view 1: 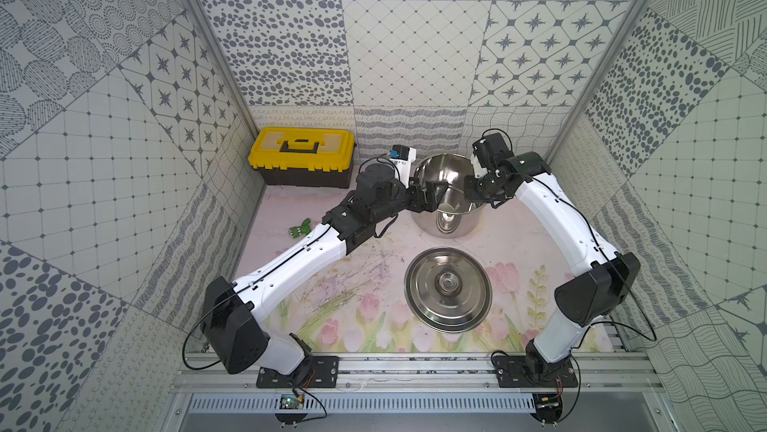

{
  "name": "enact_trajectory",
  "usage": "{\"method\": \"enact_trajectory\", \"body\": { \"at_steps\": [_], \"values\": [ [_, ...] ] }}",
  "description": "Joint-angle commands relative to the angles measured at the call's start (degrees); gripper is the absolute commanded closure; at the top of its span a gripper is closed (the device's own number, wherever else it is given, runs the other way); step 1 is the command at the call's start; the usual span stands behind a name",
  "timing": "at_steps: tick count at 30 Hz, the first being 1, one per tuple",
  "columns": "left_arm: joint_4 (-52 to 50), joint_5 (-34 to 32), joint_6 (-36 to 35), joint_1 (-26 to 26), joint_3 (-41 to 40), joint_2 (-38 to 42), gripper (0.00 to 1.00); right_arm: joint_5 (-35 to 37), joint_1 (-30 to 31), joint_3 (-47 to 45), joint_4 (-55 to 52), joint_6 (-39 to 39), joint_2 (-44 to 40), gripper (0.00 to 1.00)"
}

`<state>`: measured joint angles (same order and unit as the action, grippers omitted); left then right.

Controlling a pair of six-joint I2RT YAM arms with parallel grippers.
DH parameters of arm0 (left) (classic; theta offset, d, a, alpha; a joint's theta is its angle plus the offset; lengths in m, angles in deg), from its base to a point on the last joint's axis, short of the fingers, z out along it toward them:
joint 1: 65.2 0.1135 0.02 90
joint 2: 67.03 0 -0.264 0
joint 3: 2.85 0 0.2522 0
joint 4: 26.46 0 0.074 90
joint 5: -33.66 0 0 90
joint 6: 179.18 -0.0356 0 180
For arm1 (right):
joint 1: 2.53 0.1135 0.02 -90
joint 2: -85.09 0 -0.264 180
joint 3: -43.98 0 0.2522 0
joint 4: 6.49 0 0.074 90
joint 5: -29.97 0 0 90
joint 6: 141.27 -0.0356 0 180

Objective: Stir the soup with a spoon
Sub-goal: Stir the soup in the pan with a stick.

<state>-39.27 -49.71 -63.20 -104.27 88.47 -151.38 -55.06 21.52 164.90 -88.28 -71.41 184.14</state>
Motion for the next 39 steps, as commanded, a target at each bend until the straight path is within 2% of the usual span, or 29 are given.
{"method": "enact_trajectory", "body": {
  "at_steps": [1, 11, 15, 21, 28, 34, 39],
  "values": [
    [2.4, -0.5, 0.0, -0.2, -0.7, 0.9, 0.00, -0.9, 1.4, 2.9, 4.9, -3.1, 2.7, 1.00],
    [0.2, -2.4, -1.2, -0.2, -3.6, 5.0, 0.00, 3.4, 1.0, 25.9, -1.5, 0.0, 17.3, 1.00],
    [0.1, -2.9, -1.5, -0.2, -4.2, 5.9, 0.00, 4.9, -1.0, 31.2, -4.3, 1.5, 19.7, 1.00],
    [0.1, -2.5, -2.1, -0.1, -3.6, 5.4, 0.00, 5.5, -3.8, 26.2, -4.4, 3.4, 16.0, 1.00],
    [1.8, -2.4, -2.0, -0.3, -3.5, 4.2, 0.00, 4.4, -4.2, 14.9, -3.5, 4.1, 8.4, 1.00],
    [2.7, -2.1, -1.4, -0.1, -3.5, 3.3, 0.00, 1.4, -2.5, 4.9, -0.7, 2.1, 1.6, 1.00],
    [2.2, -2.0, -1.4, -0.1, -3.1, 3.2, 0.00, -1.0, 0.8, 2.6, 2.1, -1.2, 1.2, 1.00]
  ]
}}
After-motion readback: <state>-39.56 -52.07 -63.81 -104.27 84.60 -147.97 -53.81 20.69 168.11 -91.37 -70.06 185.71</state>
